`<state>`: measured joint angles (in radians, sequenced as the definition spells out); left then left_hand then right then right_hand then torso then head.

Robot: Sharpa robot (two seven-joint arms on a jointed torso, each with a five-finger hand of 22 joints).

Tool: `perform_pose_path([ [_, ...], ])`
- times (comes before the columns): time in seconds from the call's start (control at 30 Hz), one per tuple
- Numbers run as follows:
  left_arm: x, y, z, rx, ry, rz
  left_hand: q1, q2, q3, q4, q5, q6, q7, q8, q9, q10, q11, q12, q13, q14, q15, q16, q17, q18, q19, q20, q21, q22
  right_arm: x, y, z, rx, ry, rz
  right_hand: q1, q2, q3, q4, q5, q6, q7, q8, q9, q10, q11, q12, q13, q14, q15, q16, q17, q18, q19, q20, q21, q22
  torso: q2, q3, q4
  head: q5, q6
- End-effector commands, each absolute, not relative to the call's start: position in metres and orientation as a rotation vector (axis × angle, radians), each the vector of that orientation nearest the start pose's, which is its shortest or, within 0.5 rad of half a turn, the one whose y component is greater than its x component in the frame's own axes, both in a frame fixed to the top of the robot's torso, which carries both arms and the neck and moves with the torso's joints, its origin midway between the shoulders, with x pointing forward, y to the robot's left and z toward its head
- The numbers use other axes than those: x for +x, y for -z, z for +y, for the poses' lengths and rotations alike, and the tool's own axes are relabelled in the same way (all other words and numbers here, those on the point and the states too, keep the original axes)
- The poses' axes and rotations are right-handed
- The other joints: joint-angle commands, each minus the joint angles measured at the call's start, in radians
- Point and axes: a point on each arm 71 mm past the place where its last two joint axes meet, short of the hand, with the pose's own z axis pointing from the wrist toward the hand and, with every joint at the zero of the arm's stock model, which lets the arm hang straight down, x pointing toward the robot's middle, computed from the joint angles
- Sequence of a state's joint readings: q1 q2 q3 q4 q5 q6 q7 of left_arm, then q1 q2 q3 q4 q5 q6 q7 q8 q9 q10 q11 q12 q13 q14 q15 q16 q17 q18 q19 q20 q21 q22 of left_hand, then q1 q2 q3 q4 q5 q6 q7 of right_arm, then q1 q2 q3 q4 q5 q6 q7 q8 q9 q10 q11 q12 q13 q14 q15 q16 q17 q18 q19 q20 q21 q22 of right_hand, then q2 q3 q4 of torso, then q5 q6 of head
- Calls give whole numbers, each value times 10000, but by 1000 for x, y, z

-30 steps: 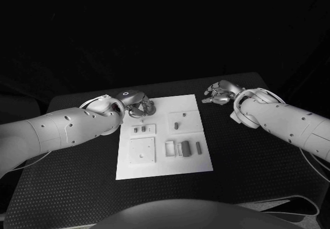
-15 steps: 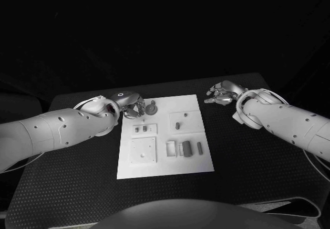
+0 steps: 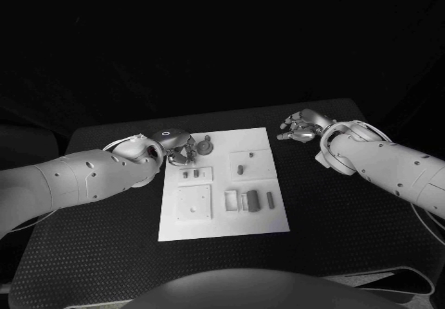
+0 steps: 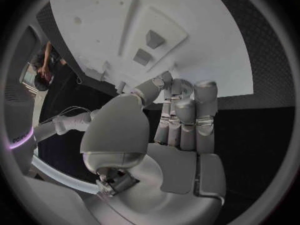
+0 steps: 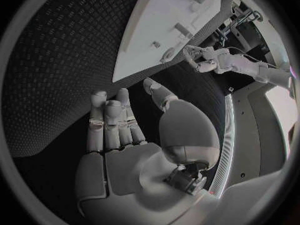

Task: Assemble the parts on the task board

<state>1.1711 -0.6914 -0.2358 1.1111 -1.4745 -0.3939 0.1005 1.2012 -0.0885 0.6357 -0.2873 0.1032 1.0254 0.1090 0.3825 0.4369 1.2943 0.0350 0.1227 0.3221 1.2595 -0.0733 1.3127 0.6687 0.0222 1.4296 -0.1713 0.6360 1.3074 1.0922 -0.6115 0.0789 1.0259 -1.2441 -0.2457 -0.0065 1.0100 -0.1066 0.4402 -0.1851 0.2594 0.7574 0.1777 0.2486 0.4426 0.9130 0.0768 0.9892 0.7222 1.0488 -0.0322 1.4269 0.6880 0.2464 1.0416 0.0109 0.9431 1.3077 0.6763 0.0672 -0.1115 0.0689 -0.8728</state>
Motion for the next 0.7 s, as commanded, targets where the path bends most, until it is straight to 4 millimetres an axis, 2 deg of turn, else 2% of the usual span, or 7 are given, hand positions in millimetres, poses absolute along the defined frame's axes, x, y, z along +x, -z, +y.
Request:
perform_pose_path([
  [0.03,515,278,241,3298,4927,17342,-2,-29,61,-15,53,57,12,6,8,69,-9,6,19,-33,-54,-48,-13,1519,-9,-20,58,177,555,241,-233,1848,-6183,17665,-108,1,0,5,-7,8,103,58,-9,-82,-19,66,-13,-76,-20,-36,-11,154,11,-60,-37,162,-6,15,-5,3,2],
  [0.2,515,280,236,3378,4994,17371,4,-29,67,-12,52,55,13,2,10,68,-8,1,23,-36,-52,-50,-12,1516,-12,-20,57,178,555,241,-232,1838,-6204,17665,-109,1,0,6,-7,7,103,57,-9,-83,-18,66,-14,-76,-20,-37,-11,154,11,-60,-37,162,-10,9,5,21,2],
  [0.33,516,283,234,3439,4971,17455,10,-26,72,-11,51,54,13,0,11,68,-7,-2,26,-37,-52,-51,-11,1514,-14,-20,56,178,555,241,-231,1830,-6221,17665,-109,2,1,6,-7,7,103,58,-10,-83,-18,66,-14,-77,-20,-37,-11,154,11,-60,-37,162,-4,15,-14,27,2],
  [0.7,516,288,238,3433,4802,17574,15,-23,80,-8,47,49,17,-8,16,68,-4,-13,34,-40,-49,-54,-8,1508,-18,-20,55,179,556,241,-231,1840,-6201,17668,-111,3,1,8,-7,5,103,57,-11,-83,-18,67,-15,-77,-20,-37,-11,154,10,-59,-37,162,-4,13,-2,18,2],
])
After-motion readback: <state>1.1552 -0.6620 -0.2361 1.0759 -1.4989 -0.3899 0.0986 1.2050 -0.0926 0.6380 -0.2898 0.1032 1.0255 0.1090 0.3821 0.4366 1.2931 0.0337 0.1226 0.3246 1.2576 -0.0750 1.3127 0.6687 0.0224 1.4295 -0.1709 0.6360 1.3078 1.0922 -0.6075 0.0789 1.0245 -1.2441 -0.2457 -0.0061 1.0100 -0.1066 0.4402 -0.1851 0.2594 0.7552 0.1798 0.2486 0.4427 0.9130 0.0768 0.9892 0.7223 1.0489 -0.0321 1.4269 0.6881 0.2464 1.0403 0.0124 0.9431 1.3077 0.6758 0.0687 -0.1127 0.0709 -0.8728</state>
